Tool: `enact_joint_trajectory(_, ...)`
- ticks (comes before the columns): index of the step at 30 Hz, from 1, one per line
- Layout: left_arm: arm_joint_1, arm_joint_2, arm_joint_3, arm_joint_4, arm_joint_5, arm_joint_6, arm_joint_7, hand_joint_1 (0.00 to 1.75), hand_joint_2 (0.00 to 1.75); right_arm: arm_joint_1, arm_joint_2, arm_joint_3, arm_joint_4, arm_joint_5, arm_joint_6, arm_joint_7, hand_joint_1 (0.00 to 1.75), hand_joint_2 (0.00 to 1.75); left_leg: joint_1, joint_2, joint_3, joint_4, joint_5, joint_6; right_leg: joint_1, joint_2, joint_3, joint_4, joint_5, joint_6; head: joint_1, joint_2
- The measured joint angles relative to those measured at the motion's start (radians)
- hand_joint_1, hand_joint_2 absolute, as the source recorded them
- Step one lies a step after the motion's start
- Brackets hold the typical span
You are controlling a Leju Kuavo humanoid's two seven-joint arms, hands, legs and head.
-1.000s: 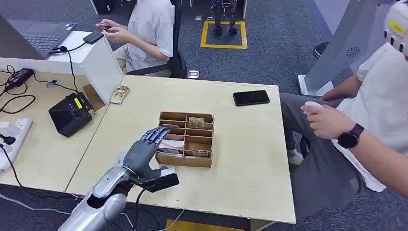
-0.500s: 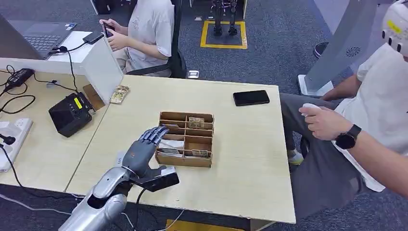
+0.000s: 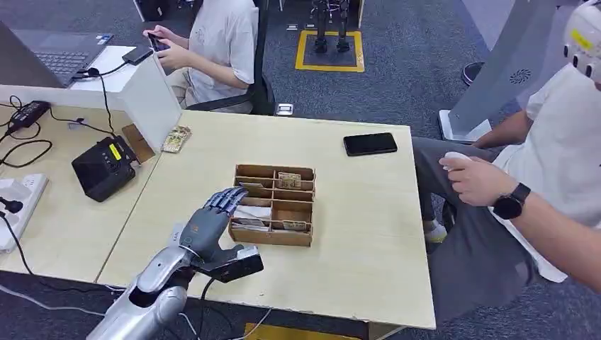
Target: Pass the card to the sensor for recognition and then transmit it.
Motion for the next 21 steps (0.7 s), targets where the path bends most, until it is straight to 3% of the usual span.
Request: enact_joint_trajectory(21, 0.0, -0.017, 0.0, 0.01, -0.023, 0.007, 0.006, 0.0, 1.75, 0.0, 0.0, 0.0, 0.0, 0.0, 0.0, 0.0, 0.0, 0.0, 0.0, 0.0, 0.0, 0.0, 0.0, 0.0, 0.0, 0.0, 0.0, 0.0, 0.0, 0.0, 0.0, 0.0)
